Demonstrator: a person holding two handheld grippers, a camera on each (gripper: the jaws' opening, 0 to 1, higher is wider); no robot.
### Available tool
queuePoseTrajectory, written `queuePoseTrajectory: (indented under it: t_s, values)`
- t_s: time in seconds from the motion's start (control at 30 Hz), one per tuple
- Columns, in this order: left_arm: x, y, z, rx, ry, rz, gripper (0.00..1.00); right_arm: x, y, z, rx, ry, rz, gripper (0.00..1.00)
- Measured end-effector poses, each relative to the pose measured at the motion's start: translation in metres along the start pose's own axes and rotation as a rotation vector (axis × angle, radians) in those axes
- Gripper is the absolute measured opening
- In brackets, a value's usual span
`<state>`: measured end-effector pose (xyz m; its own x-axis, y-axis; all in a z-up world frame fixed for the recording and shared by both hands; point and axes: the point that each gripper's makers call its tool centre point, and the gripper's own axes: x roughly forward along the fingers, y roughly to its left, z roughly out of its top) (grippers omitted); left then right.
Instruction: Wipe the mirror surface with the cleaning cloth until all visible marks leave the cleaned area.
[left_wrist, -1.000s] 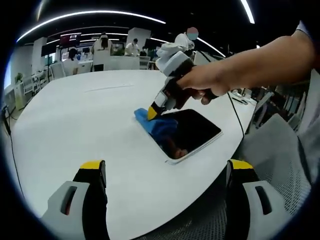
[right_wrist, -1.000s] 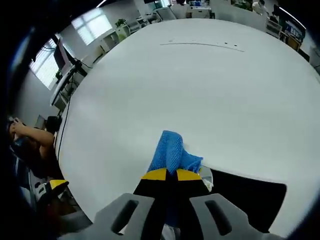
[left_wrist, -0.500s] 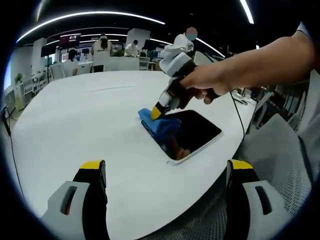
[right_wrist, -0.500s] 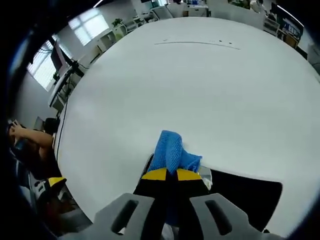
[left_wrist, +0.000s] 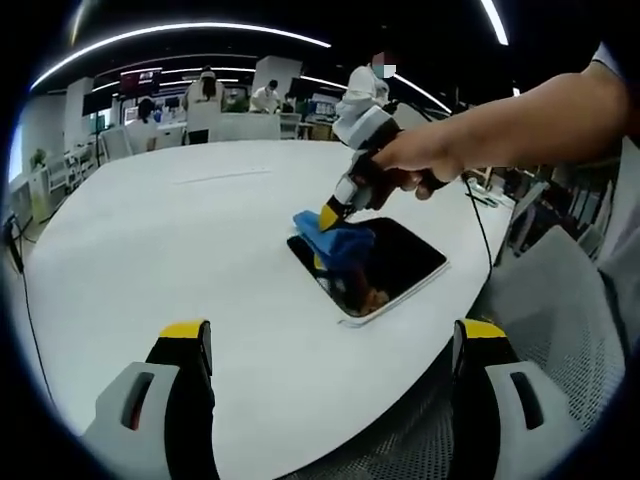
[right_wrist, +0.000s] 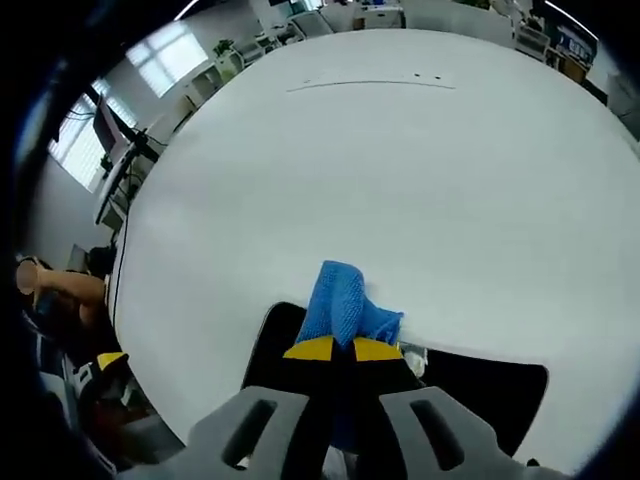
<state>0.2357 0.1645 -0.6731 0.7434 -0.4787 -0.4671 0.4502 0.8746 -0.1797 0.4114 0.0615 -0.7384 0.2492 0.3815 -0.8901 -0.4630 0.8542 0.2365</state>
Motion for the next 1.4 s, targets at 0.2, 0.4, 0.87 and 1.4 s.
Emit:
queuePoseTrajectory:
  t_s: [0.2, 0.4, 0.87, 1.4]
  values:
    - [0.002, 0.000, 0.002, 0.003, -0.011, 0.002, 0.99, -0.004, -0.006, -0.003, 0.009, -0.004, -0.008, 0.00]
    - [0.002, 0.001, 0.003, -0.002, -0.013, 0.011, 0.99, -0.004, -0.003, -0.004, -0.011, -0.009, -0.040, 0.00]
    - [0.004, -0.001, 0.004, 0.011, -0.019, 0.013, 0.99, -0.007, 0.001, -0.014, 0.023, -0.045, -0.064, 0.00]
    - [0.001, 0.000, 0.009, 0.027, -0.042, 0.023, 0.99, -0.018, 0.016, -0.048, 0.091, -0.021, -0.021, 0.00]
